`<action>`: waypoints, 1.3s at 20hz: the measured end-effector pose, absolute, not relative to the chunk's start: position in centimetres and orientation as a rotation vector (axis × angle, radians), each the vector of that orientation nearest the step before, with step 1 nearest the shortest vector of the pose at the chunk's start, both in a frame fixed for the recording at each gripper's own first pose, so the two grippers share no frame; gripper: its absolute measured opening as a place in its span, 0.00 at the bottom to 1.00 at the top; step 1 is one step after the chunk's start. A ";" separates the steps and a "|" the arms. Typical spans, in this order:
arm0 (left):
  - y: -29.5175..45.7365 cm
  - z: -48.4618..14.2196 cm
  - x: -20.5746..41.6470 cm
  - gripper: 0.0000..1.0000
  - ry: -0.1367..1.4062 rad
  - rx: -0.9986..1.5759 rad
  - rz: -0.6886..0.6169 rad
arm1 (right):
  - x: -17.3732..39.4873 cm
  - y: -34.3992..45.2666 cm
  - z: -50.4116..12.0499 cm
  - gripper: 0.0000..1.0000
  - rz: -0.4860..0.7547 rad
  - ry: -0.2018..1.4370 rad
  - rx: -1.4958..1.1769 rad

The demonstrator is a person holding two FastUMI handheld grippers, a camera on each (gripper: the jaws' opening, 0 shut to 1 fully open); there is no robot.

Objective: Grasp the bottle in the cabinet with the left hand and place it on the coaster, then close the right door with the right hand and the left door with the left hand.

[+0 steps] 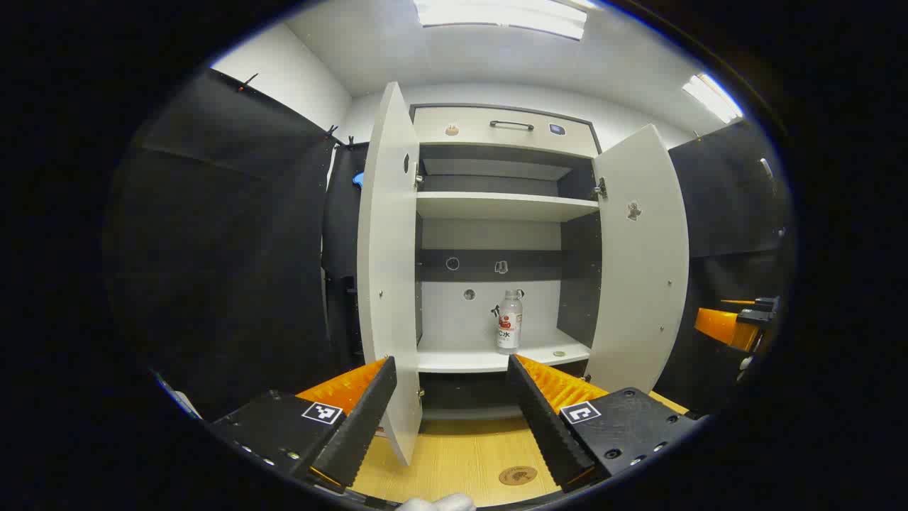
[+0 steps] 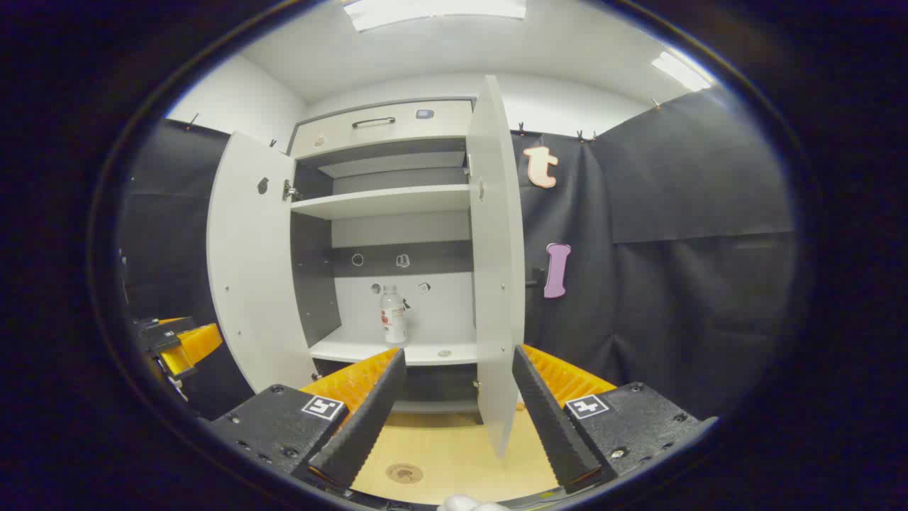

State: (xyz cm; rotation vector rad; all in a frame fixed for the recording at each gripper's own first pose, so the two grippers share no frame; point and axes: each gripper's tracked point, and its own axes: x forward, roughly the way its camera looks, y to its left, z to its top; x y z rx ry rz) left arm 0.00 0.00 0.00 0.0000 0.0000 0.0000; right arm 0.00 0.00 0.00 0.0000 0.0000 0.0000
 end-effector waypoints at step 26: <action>-0.9 -1.9 6.9 0.95 0.011 0.020 -0.006 | 1.7 0.2 -0.4 0.99 0.029 0.022 -0.069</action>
